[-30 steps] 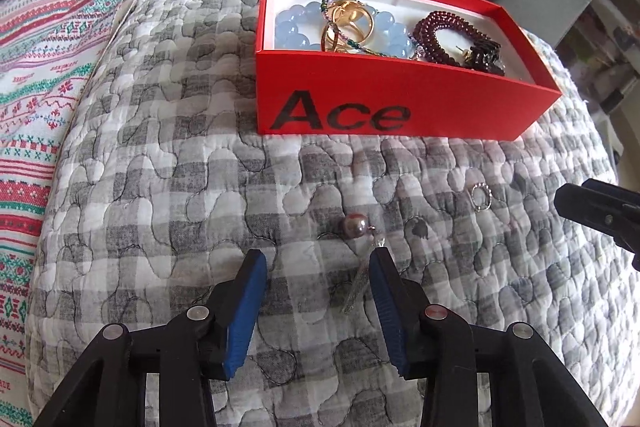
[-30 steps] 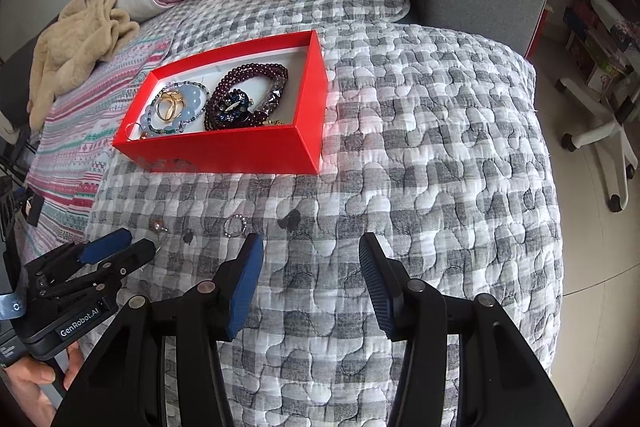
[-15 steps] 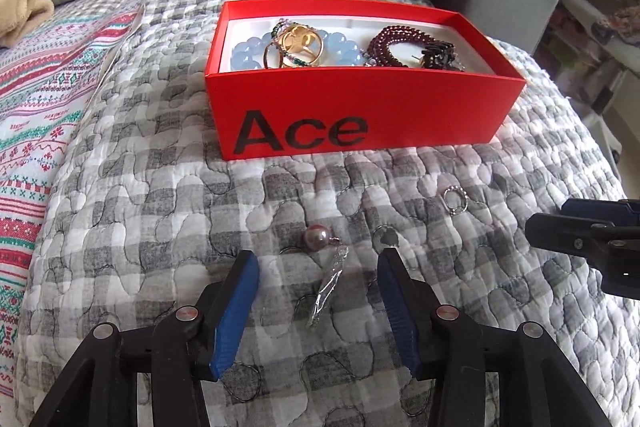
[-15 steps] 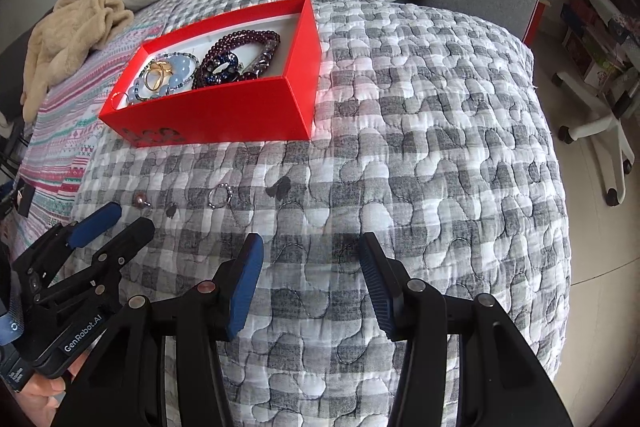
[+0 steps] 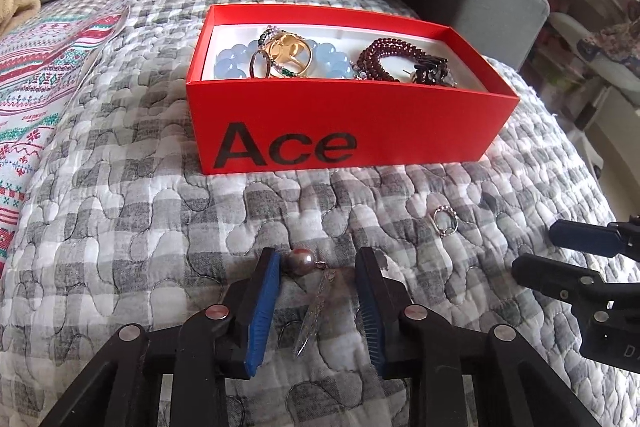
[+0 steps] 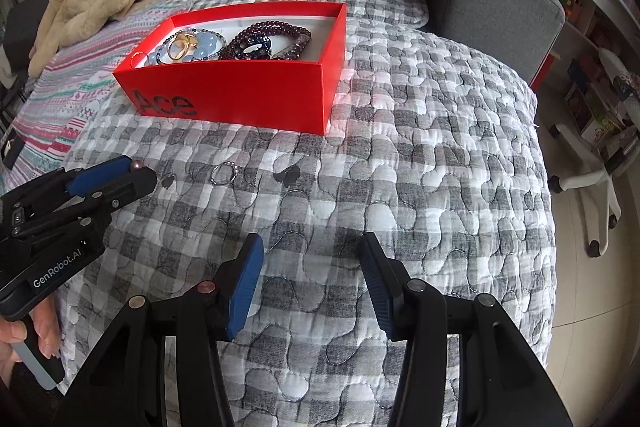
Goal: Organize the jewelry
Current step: 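Grasp the pearl drop earring with the left tool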
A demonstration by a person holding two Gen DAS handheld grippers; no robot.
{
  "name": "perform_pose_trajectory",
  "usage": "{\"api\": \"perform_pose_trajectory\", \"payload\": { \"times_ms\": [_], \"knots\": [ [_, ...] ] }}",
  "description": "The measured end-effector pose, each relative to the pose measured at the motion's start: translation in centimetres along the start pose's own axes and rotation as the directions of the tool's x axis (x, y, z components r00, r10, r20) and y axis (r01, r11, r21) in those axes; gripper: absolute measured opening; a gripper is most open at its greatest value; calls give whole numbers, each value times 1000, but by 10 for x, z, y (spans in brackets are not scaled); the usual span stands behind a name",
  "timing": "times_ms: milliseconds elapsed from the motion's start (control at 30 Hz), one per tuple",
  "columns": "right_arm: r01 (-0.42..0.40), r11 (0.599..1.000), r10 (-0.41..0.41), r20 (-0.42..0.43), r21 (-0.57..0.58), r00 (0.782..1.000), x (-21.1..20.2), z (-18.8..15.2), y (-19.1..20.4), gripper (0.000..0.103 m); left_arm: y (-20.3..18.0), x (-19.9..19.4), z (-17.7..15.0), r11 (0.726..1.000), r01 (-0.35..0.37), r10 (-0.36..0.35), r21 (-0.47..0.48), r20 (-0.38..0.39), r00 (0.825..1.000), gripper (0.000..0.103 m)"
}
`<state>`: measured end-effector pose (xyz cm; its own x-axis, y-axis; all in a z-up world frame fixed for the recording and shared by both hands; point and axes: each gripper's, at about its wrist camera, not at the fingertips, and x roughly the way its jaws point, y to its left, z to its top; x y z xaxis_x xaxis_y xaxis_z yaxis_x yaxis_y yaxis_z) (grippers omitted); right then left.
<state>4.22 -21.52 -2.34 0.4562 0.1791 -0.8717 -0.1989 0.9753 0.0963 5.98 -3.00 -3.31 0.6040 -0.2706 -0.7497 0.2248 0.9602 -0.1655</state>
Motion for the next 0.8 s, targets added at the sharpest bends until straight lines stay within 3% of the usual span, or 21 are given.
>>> {"api": "perform_pose_trajectory", "payload": {
  "times_ms": [133, 467, 800],
  "knots": [
    [-3, 1000, 3, 7, 0, 1000, 0, -2, 1, 53, -2, 2, 3, 1000, -7, 7, 1, -8, 1000, 14],
    [-46, 999, 46, 36, -20, 998, 5, 7, 14, 53, 1, -13, 10, 999, 38, -38, -24, -1, 999, 14],
    [-66, 989, 78, 90, -129, 993, 21, 16, 48, 55, 17, -32, 10, 996, 66, -66, -59, -8, 998, 14]
  ]
}}
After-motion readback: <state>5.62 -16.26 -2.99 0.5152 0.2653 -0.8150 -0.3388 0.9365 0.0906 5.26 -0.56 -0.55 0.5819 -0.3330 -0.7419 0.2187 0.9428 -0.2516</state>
